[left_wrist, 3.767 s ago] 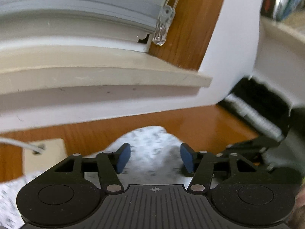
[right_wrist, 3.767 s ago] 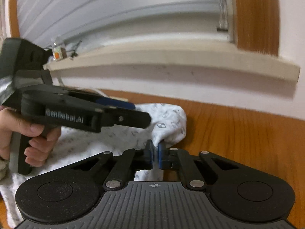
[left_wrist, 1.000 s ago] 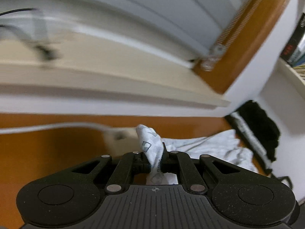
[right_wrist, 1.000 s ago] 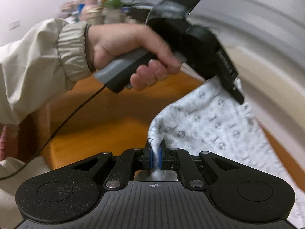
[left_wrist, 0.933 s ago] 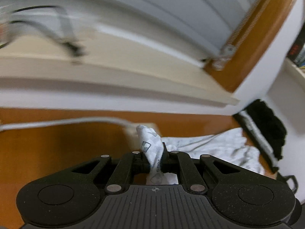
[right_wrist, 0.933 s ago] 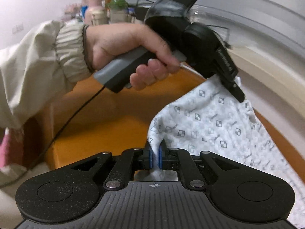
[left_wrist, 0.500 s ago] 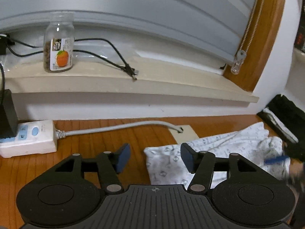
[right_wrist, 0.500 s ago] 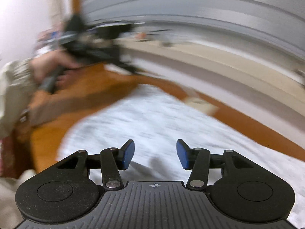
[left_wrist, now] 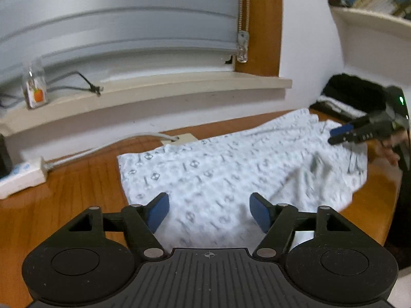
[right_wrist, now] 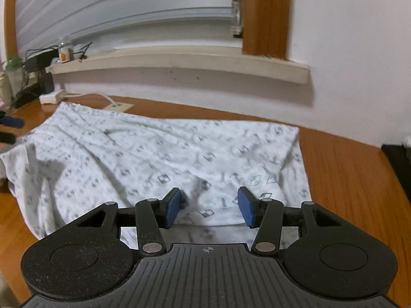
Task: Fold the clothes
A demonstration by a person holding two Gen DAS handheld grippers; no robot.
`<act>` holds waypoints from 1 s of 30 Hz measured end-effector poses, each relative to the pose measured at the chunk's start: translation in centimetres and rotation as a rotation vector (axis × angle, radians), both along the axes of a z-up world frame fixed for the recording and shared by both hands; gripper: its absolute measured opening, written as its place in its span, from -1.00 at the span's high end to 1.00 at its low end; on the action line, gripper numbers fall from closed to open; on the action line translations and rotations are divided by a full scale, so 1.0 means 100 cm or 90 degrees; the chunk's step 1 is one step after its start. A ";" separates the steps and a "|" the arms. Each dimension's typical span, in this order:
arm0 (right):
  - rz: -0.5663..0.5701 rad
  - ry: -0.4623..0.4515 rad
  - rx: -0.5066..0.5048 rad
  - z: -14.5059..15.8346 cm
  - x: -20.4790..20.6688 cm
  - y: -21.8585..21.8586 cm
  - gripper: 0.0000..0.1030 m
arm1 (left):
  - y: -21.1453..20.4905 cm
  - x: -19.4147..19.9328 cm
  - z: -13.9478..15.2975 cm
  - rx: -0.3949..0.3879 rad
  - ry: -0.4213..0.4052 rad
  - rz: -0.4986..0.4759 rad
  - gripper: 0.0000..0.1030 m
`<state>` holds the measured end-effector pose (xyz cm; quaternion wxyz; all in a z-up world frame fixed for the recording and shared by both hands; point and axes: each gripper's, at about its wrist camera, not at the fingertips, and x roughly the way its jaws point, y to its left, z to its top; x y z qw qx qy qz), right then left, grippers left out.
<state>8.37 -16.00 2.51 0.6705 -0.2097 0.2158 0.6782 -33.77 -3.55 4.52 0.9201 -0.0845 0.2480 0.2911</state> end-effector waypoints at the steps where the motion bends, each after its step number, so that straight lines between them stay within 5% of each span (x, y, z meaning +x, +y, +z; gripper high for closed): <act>1: 0.001 0.001 0.001 -0.003 0.001 0.001 0.03 | -0.009 -0.001 0.000 0.010 0.002 0.005 -0.49; 8: 0.002 0.009 0.017 -0.010 -0.004 0.005 -0.14 | -0.054 0.002 0.006 0.023 -0.002 -0.007 -0.57; 17: 0.005 0.001 0.010 -0.012 -0.006 0.007 -0.22 | -0.068 0.024 -0.019 0.050 0.076 -0.040 -0.49; 20: 0.004 0.001 0.010 -0.012 -0.006 0.007 -0.22 | -0.065 0.018 -0.020 0.062 0.087 -0.031 0.18; 21: 0.004 0.004 0.011 -0.012 -0.005 0.007 -0.22 | -0.064 0.013 -0.018 0.055 0.083 -0.035 0.77; 30: 0.018 0.011 0.012 -0.012 -0.004 0.006 -0.24 | -0.063 -0.062 -0.014 -0.014 0.070 -0.023 0.77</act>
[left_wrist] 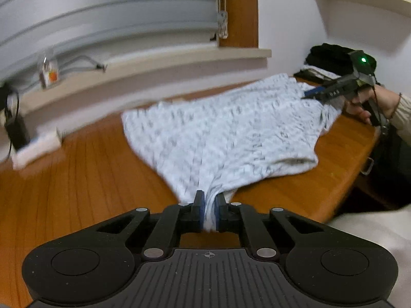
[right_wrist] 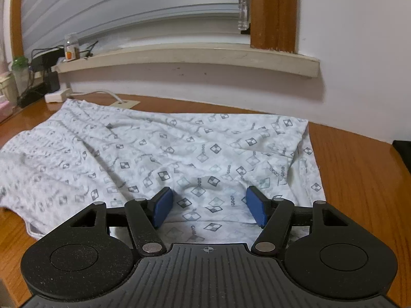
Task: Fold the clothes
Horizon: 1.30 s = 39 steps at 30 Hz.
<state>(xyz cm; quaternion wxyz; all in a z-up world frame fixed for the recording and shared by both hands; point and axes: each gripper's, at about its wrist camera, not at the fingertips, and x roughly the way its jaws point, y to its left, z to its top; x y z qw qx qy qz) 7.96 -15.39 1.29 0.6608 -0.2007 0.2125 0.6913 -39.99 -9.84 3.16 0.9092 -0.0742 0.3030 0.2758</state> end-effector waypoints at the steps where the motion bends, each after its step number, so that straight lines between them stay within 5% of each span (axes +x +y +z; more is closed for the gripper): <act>1: 0.000 -0.001 0.000 0.000 0.000 0.000 -0.24 | -0.001 -0.005 0.000 -0.004 -0.004 0.004 0.68; 6: 0.002 -0.001 0.000 0.000 0.002 0.001 -0.25 | 0.003 -0.018 0.010 0.023 -0.018 0.049 -0.08; 10: 0.001 0.012 0.008 0.001 0.006 -0.004 -0.25 | 0.012 -0.009 0.017 0.032 -0.047 0.049 -0.46; 17: -0.049 0.068 0.043 0.016 0.031 -0.045 0.04 | 0.041 0.068 0.042 0.075 -0.072 -0.022 -0.54; 22: -0.079 0.044 0.019 0.014 0.038 -0.057 0.08 | 0.073 0.143 0.052 0.100 -0.109 -0.085 -0.77; 27: -0.077 0.041 -0.009 0.004 0.041 -0.056 -0.12 | 0.116 0.199 0.020 0.031 -0.080 -0.104 -0.77; 28: -0.071 0.042 -0.017 0.003 0.041 -0.056 -0.03 | 0.120 0.203 0.013 0.022 -0.071 -0.102 -0.77; 30: -0.054 0.040 -0.026 0.005 0.043 -0.063 0.81 | 0.125 0.206 0.002 0.006 -0.061 -0.101 -0.77; 39: -0.030 0.007 -0.068 0.030 0.041 -0.113 0.82 | 0.129 0.207 -0.012 -0.012 -0.045 -0.097 -0.89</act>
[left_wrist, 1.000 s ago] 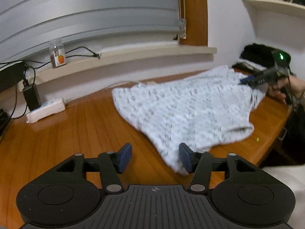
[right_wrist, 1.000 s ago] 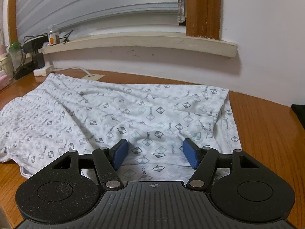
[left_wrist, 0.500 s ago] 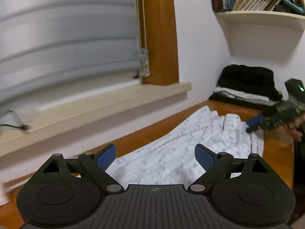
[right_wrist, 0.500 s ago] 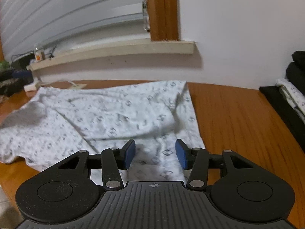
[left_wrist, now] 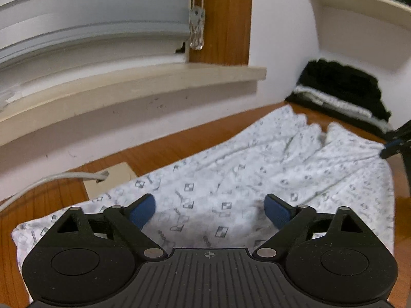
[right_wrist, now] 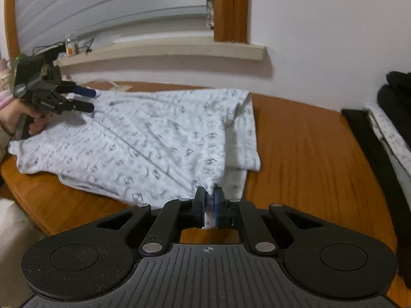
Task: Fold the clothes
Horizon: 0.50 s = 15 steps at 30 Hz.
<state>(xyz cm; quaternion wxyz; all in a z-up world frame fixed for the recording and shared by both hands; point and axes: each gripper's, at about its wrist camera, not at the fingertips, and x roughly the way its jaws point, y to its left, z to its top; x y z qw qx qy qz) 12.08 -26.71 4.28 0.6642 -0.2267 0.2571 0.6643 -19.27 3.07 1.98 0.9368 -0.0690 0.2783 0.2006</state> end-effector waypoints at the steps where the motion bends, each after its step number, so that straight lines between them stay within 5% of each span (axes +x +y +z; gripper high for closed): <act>1: 0.009 0.007 -0.014 0.000 0.001 0.001 0.75 | 0.000 0.001 -0.001 0.002 0.007 0.004 -0.89; 5: -0.010 0.032 0.011 0.014 0.015 0.002 0.39 | -0.001 -0.003 0.002 0.010 -0.001 0.010 -0.89; 15: -0.056 0.124 0.044 -0.006 0.044 0.073 0.03 | 0.005 -0.006 0.002 -0.007 -0.011 0.034 -0.90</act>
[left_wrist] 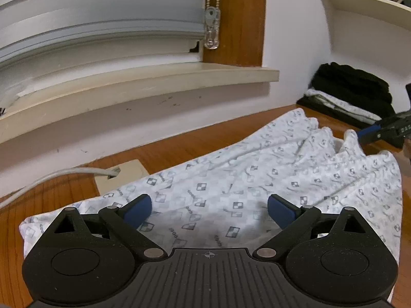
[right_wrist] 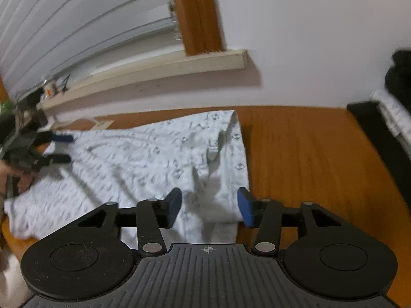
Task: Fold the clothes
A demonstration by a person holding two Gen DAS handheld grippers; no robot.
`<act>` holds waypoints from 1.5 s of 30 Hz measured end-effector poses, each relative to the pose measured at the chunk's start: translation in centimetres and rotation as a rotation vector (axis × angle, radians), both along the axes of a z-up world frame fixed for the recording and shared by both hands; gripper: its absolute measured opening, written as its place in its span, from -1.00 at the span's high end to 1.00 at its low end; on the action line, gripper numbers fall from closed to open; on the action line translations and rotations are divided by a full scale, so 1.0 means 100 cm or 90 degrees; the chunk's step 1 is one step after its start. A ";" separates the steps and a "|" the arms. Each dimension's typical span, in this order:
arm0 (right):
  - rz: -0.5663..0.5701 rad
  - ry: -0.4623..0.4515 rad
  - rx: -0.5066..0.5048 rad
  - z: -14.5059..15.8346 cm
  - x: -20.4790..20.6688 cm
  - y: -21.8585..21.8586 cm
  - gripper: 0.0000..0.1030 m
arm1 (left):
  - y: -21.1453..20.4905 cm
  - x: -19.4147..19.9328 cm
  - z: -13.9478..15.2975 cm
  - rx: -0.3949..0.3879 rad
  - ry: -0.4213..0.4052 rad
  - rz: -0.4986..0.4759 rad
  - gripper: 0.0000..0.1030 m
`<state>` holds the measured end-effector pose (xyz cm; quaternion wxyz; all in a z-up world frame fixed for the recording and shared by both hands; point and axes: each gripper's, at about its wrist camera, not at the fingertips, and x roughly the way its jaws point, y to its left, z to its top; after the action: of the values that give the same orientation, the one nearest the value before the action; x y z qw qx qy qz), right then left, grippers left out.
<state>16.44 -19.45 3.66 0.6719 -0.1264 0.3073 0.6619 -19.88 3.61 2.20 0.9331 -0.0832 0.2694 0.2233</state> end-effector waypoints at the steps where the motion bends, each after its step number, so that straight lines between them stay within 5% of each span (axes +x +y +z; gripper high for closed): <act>1: 0.002 0.014 0.007 -0.003 0.000 0.003 0.03 | 0.001 0.000 0.000 -0.002 0.001 0.002 -0.90; 6: 0.005 0.046 0.034 -0.010 -0.004 0.011 -0.15 | 0.001 0.000 -0.001 -0.004 0.002 0.003 -0.99; 7: 0.017 0.041 0.039 -0.011 -0.008 0.011 0.03 | 0.001 0.000 -0.001 -0.003 0.001 0.003 -0.99; 8: 0.036 0.033 0.046 -0.012 -0.014 0.010 0.63 | 0.001 0.000 -0.001 -0.003 0.002 0.003 -0.99; 13: 0.119 -0.038 0.057 -0.015 -0.058 0.005 0.73 | 0.001 0.001 -0.001 -0.004 0.007 0.006 -0.99; 18: 0.136 -0.111 0.054 -0.020 -0.083 0.000 0.63 | 0.000 0.002 -0.001 -0.002 0.011 0.009 -0.99; 23: 0.107 -0.080 0.092 -0.017 -0.069 -0.022 0.05 | 0.000 0.003 -0.002 -0.004 0.018 0.012 -1.00; 34: -0.065 -0.049 0.166 -0.025 0.009 -0.051 0.01 | 0.003 0.006 -0.005 -0.009 0.039 0.036 -1.00; 45: 0.020 0.116 0.091 -0.035 0.063 -0.006 -0.16 | 0.001 0.011 -0.008 0.000 0.060 0.043 -1.00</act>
<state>22.77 -20.07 0.16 0.6382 -0.0220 0.3172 0.7012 -18.83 3.73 1.36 0.9113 -0.0819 0.3101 0.2583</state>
